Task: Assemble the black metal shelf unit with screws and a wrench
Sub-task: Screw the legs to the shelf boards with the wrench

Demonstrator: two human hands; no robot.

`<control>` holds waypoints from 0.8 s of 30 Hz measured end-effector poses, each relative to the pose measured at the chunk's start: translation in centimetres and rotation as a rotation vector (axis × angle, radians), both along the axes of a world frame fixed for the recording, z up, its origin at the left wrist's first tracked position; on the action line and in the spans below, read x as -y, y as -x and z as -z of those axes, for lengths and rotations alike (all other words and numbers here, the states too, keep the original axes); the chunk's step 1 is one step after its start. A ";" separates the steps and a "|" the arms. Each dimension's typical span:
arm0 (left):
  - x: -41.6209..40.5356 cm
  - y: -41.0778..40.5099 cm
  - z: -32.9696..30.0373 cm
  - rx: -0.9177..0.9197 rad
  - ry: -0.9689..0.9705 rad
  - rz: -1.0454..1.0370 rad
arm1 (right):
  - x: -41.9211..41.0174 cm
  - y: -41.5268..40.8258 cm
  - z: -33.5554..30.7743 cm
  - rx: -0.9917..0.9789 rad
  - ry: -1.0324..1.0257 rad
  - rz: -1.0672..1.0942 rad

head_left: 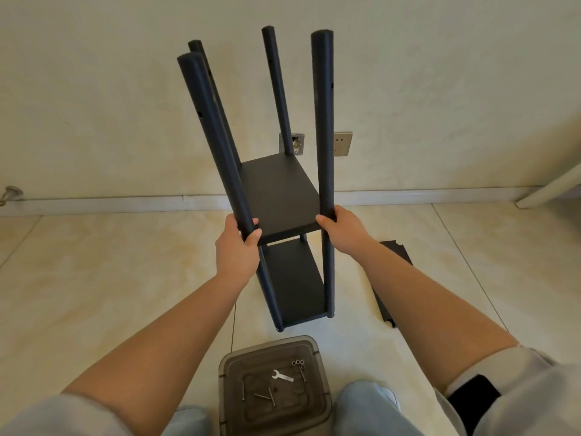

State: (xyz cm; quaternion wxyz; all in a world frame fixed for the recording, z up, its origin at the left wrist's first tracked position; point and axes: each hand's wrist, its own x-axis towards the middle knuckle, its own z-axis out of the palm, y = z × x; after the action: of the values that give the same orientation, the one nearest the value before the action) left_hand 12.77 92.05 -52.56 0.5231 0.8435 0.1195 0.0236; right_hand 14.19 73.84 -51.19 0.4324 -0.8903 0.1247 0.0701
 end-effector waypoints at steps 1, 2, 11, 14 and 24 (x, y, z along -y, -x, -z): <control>0.0 0.0 0.1 -0.003 -0.008 0.003 | 0.0 0.1 0.2 -0.004 0.000 0.003; 0.0 0.0 0.2 -0.007 -0.016 0.006 | 0.0 0.2 0.3 -0.007 -0.005 0.009; -0.7 1.2 1.1 -0.029 -0.080 0.068 | -0.4 1.9 1.9 -0.068 0.003 0.027; -1.2 1.8 1.3 -0.043 -0.090 0.075 | -0.8 2.5 2.2 -0.075 0.029 0.017; -1.8 3.9 2.3 -0.108 -0.132 0.042 | -1.5 5.0 2.5 -0.117 0.037 -0.005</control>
State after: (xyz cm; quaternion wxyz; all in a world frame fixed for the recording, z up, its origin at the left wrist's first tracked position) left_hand 8.92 93.82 -54.84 0.4594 0.8786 0.1279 -0.0250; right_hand 9.22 75.33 -53.71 0.4078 -0.8927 0.1490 0.1210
